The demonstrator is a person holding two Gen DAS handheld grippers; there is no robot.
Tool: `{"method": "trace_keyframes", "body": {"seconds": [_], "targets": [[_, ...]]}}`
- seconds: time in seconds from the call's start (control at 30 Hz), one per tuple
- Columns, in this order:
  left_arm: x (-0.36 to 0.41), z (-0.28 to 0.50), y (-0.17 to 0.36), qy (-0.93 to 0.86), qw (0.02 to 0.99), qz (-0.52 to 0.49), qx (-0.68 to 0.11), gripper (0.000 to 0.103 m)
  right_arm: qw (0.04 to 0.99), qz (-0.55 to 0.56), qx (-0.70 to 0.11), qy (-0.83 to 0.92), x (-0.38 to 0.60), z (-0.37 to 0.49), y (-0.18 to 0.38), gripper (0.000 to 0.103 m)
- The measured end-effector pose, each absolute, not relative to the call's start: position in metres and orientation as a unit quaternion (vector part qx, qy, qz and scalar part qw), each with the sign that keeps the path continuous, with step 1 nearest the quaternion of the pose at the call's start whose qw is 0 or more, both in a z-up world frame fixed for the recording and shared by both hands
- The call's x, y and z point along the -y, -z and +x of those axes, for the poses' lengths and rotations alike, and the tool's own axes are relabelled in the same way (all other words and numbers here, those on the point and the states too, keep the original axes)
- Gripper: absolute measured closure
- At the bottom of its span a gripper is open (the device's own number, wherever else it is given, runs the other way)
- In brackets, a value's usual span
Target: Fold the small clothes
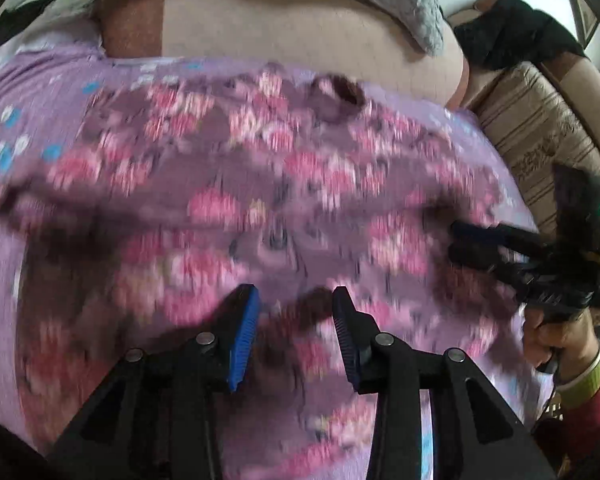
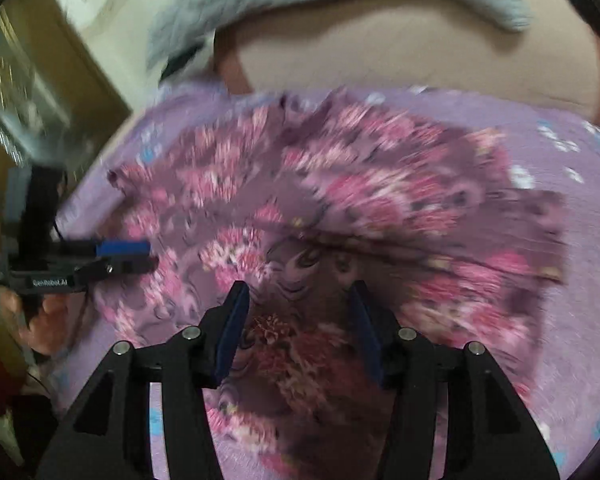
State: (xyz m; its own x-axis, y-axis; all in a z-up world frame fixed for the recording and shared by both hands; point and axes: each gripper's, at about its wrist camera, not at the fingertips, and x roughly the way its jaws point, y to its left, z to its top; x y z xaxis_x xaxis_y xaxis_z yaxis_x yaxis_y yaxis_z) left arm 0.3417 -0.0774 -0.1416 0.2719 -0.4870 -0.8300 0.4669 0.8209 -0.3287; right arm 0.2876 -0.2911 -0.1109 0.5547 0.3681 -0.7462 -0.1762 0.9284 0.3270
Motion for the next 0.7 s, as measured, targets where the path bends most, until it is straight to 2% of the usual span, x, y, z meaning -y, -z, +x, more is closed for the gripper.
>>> {"method": "trace_keyframes", "body": {"seconds": [0.23,0.37,0.5,0.7], "targets": [[0.054,0.416,0.127,0.185,0.85,-0.029,-0.493,0.067,0.908,0.134,-0.394,-0.044,0.338,0.33,0.091,0.051],[0.018,0.434,0.109,0.138,0.868,-0.083,-0.47,0.067,0.914,0.205,-0.349,0.035,0.386,0.326,0.072,0.05],[-0.003,0.418,0.093,0.123,0.878,-0.102,-0.451,0.064,0.913,0.239,-0.326,0.054,0.407,0.303,0.057,0.05],[-0.01,0.354,0.071,0.138,0.883,-0.096,-0.438,0.059,0.907,0.246,-0.34,0.023,0.385,0.263,0.056,0.05]]}}
